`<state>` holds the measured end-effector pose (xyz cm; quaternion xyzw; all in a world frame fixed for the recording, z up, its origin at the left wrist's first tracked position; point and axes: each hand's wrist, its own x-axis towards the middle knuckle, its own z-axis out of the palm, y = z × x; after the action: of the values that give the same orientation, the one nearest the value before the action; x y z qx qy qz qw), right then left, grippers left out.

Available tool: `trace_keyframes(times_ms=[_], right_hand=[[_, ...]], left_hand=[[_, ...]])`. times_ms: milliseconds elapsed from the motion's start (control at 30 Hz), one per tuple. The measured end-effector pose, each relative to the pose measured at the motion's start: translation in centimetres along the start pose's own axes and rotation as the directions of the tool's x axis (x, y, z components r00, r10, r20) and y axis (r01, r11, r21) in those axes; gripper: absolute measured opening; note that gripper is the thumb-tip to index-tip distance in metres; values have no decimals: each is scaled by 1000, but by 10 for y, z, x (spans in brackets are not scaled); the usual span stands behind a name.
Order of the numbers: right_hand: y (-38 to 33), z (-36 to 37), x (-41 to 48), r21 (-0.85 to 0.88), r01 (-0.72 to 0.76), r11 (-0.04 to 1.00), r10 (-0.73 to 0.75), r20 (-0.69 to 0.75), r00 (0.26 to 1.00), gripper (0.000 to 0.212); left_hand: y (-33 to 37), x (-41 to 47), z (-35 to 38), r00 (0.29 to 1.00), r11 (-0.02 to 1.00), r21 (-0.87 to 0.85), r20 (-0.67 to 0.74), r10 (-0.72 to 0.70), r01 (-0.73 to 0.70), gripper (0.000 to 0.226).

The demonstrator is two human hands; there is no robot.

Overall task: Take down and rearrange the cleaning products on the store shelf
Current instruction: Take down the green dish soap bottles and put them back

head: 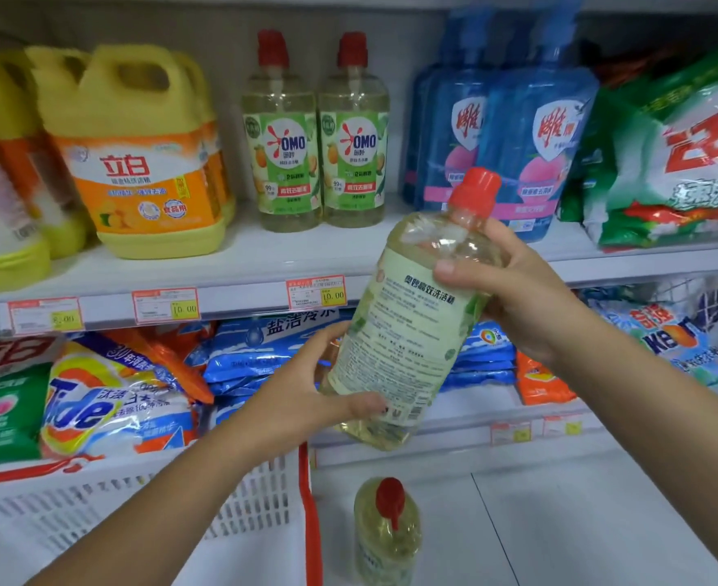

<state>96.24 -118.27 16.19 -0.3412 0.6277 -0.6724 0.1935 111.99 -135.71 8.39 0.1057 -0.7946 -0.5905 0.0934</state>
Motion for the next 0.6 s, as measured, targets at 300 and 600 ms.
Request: trace_keyframes(times_ms=[300,600], right_hand=[[-21,20,-2,-221,54,974,-35,87,996,75],[-15,28,-9,-20,88,996,-88,-23,996,65]], left_hand=[[11,-15,26,996,976,-217,-86,6,-24,62],[4,-7,6,995,989,133,-57,79,-71,113]])
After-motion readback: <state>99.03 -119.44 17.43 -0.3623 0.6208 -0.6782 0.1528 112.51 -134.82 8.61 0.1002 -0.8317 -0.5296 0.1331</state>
